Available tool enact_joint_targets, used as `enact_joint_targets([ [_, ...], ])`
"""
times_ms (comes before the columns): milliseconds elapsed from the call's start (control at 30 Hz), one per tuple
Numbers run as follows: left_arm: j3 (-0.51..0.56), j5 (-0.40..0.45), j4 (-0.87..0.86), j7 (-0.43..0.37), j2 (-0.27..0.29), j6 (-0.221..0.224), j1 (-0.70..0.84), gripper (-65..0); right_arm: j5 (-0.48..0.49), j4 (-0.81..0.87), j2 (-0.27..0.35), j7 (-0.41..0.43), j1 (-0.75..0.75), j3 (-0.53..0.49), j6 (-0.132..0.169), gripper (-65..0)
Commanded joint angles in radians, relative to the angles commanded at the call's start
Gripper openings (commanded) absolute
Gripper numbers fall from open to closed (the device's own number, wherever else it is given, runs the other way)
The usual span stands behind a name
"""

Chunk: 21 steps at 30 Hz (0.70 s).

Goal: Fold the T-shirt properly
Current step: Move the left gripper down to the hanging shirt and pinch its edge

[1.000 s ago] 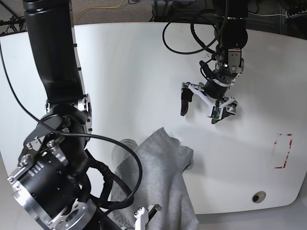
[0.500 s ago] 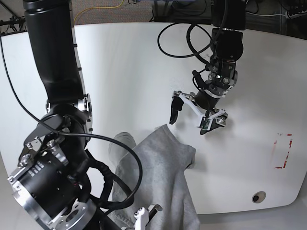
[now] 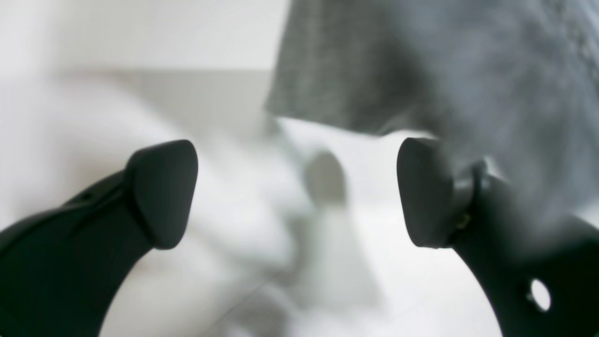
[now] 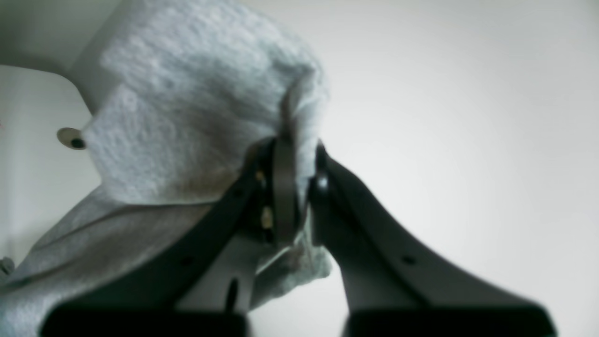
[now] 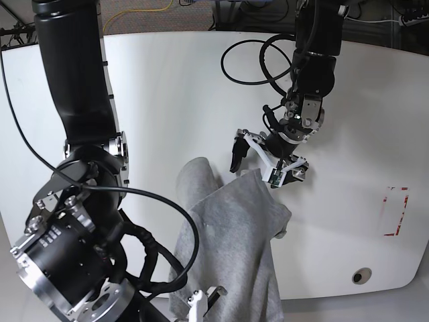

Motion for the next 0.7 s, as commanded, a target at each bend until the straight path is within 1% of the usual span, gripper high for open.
enact_joint_targets([
  [167,0.037,0.000,-0.084,-0.048,0.000,0.003,-0.046,-1.4,0.002,0.000,0.000,0.000,-0.002,0.000,0.000,-65.0],
  [433,0.048,0.000,-0.199,-0.109,0.006,0.003,-0.114,-1.7,0.002,0.000,0.000,0.000,-0.002,0.000,0.000,-65.0],
  [600,0.048,0.000,-0.250,-0.135,0.009,0.003,-0.153,-1.8,0.002,0.000,0.000,0.000,-0.002,0.000,0.000,-65.0],
  [700,0.048,0.000,-0.255,-0.138,0.025,0.003,-0.163,-1.8,0.002,0.000,0.000,0.000,-0.002,0.000,0.000,-65.0],
])
